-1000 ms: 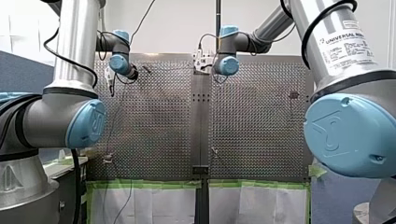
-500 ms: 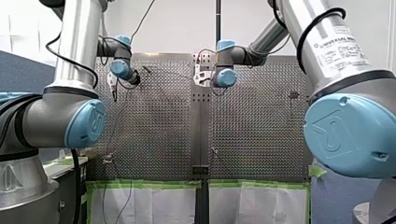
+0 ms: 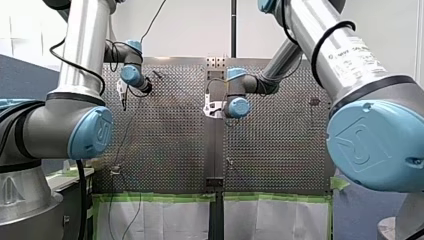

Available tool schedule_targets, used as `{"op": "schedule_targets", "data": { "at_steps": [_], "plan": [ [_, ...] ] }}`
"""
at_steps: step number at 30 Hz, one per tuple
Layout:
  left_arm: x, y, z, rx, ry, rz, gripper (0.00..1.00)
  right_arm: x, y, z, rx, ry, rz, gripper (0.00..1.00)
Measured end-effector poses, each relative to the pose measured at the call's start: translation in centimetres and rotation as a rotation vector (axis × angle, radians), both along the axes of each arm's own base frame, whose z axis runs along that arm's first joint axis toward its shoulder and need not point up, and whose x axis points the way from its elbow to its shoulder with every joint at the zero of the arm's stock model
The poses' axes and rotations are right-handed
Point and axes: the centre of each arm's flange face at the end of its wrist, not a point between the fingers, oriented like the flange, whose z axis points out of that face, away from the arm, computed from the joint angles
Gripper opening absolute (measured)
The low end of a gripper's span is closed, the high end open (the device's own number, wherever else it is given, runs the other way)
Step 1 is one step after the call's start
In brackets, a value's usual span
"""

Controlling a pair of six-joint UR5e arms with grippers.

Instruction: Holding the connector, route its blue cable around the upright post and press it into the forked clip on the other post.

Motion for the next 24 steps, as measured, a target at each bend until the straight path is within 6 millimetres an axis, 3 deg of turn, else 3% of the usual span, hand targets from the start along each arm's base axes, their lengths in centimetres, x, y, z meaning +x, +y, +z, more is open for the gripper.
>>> {"op": "schedule_targets", "data": {
  "at_steps": [1, 2, 3, 5, 6, 8, 10, 18, 24],
  "plan": [
    [0.0, -0.1, 0.0, -0.002, 0.003, 0.0, 0.28, 0.1, 0.1, -0.5, 0.005, 0.004, 0.0, 0.0],
    [-0.1, -0.1, -0.1, -0.003, 0.006, 0.002, 0.41, 0.3, 0.3, -1.2, 0.011, 0.01, 0.0, 0.0],
    [-0.1, -0.1, -0.1, -0.004, 0.01, 0.004, 0.41, 0.5, 0.4, -1.8, 0.017, 0.015, 0.001, 0.0],
    [-0.2, -0.1, -0.2, -0.006, 0.016, 0.013, 0.68, 0.9, 0.7, -3.2, 0.028, 0.025, 0.004, 0.0],
    [-0.2, 0.0, -0.2, -0.006, 0.018, 0.017, 0.68, 1.0, 0.9, -3.7, 0.032, 0.028, 0.007, 0.0],
    [-0.3, 0.0, -0.2, -0.006, 0.021, 0.023, 0.94, 1.3, 1.1, -4.9, 0.043, 0.038, 0.01, 0.0],
    [-0.3, 0.0, -0.2, -0.003, 0.023, 0.026, 1.0, 1.4, 1.1, -5.9, 0.053, 0.046, 0.011, 0.0],
    [-0.4, -0.2, -0.6, 0.031, 0.04, 0.044, 1.0, 2.2, 1.9, -10.2, 0.078, 0.061, 0.014, 0.0],
    [-0.1, -0.6, -2.1, 0.052, 0.072, 0.043, 1.0, 2.3, 2.1, -13.7, 0.107, 0.077, 0.012, 0.0]
  ]
}}
